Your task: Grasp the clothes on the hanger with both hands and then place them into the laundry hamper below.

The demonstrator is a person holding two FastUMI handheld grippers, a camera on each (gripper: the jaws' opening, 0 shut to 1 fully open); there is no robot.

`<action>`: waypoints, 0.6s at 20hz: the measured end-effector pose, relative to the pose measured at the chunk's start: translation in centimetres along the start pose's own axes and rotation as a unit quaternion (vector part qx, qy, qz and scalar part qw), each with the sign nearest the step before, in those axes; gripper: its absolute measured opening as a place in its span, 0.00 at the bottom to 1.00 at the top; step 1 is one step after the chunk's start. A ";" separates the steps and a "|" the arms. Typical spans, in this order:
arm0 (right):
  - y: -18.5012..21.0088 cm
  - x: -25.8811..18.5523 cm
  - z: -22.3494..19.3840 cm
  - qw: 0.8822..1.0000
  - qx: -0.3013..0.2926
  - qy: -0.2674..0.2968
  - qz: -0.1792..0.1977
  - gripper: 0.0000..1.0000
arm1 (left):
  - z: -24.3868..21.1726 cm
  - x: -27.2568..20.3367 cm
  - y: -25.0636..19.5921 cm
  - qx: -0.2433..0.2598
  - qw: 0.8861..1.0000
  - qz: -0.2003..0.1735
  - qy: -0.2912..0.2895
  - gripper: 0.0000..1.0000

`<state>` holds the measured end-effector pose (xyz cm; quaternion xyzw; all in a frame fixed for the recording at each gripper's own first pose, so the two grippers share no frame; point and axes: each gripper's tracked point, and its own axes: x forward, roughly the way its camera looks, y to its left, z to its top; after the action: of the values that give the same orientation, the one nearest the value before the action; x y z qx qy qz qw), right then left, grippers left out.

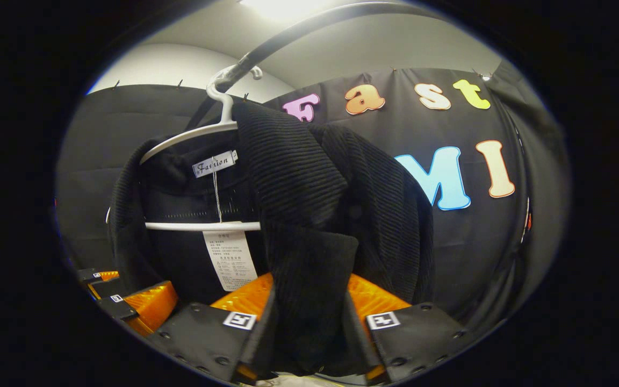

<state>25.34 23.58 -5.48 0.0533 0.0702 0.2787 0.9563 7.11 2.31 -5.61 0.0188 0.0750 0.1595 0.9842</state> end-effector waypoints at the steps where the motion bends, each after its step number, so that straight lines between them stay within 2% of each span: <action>1: -0.2 -0.1 0.3 1.000 -0.003 -0.004 -0.004 0.39 | 0.0 -0.1 0.0 0.000 1.000 -0.004 -0.001 0.63; 2: -0.4 -0.4 0.5 1.000 -0.005 -0.009 -0.011 0.25 | 0.0 0.2 -0.3 0.000 1.000 -0.016 -0.001 0.63; 3: -0.4 -0.4 0.5 1.000 -0.008 -0.010 -0.011 0.12 | 0.1 0.1 -0.5 -0.004 1.000 -0.025 0.000 0.56; 5: -0.6 -0.8 0.8 1.000 -0.017 -0.012 -0.009 0.12 | 0.4 -0.4 -0.7 -0.004 0.999 -0.041 -0.001 0.41; 6: -0.8 -0.9 1.2 1.000 -0.018 -0.022 -0.006 0.12 | 0.8 -0.8 0.2 0.003 1.000 -0.027 -0.005 0.34; 7: -0.6 -1.4 1.8 0.999 -0.019 -0.036 -0.003 0.03 | 0.8 -0.5 1.0 0.010 1.000 -0.013 -0.009 0.23; 8: -0.9 -1.6 2.7 0.998 -0.025 -0.054 -0.009 0.03 | 0.9 -0.8 1.4 0.010 1.000 -0.006 -0.011 0.12; 10: -2.0 -2.4 4.5 0.995 -0.047 -0.085 -0.021 0.01 | 1.2 -1.1 1.7 0.009 1.000 -0.005 -0.014 0.04; 11: -2.4 -2.6 5.2 0.994 -0.058 -0.093 -0.028 0.04 | 1.5 -1.4 1.7 0.009 1.000 -0.012 -0.015 0.01; 12: -3.0 -2.9 5.8 0.992 -0.067 -0.102 -0.035 0.02 | 1.7 -1.6 1.5 0.011 1.000 -0.019 -0.013 0.01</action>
<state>25.41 19.15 0.09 0.0151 -0.0444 0.2420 0.9691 5.38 3.23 -3.61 0.0300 0.0641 0.1392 0.9877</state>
